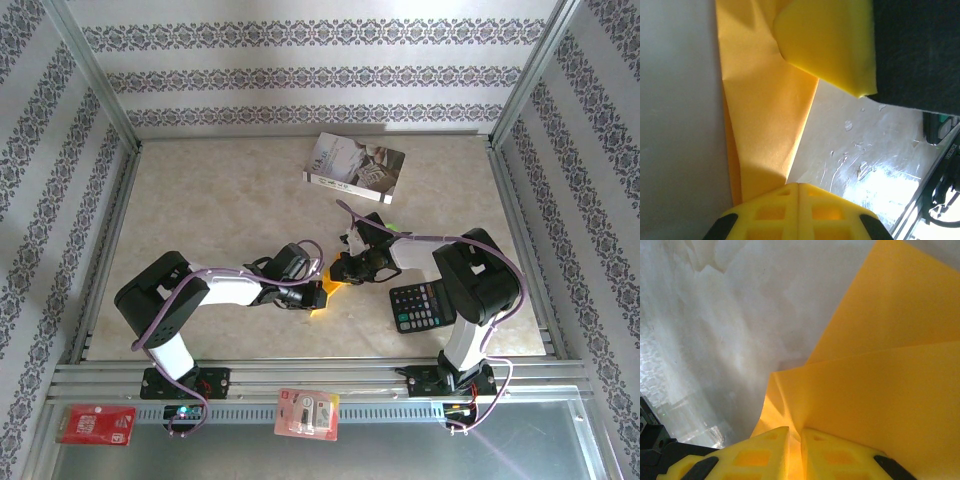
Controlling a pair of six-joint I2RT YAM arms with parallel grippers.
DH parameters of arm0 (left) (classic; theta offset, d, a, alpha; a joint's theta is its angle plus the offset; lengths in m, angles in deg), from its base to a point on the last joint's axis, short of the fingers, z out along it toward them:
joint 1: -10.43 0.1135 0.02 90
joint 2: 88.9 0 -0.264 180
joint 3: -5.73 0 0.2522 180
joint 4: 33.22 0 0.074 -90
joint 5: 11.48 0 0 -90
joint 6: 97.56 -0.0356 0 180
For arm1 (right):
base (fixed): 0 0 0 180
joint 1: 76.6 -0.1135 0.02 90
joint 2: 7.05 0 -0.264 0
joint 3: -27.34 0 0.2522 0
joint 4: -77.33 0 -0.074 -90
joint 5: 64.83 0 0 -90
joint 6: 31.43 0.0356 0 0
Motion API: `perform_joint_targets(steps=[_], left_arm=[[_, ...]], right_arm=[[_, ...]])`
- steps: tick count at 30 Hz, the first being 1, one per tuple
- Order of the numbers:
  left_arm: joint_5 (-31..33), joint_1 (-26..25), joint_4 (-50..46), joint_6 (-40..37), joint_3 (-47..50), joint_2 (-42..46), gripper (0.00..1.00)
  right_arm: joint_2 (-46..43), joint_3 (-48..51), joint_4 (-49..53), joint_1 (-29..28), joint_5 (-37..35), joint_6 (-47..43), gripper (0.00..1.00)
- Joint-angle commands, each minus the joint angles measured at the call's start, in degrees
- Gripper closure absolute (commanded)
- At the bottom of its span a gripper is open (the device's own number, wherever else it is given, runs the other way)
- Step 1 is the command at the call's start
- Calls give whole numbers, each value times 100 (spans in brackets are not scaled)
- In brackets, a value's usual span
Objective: Fold a paper plane with a square sheet of paper (pick it up from the middle)
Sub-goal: Fold the wing for the fifth time at the center of the table.
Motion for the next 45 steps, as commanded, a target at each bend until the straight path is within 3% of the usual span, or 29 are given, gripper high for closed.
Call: perform_joint_targets(steps=[1, 36, 45], left_arm=[[134, 53, -104, -129, 213, -151, 97], [-73, 17, -326, 324, 1470, 624, 100], [135, 61, -928, 130, 1282, 1412, 100]], right_arm=[[298, 196, 371, -1, -791, -172, 80], [366, 175, 484, 17, -872, -198, 80], [360, 168, 480, 24, -880, -210, 80]])
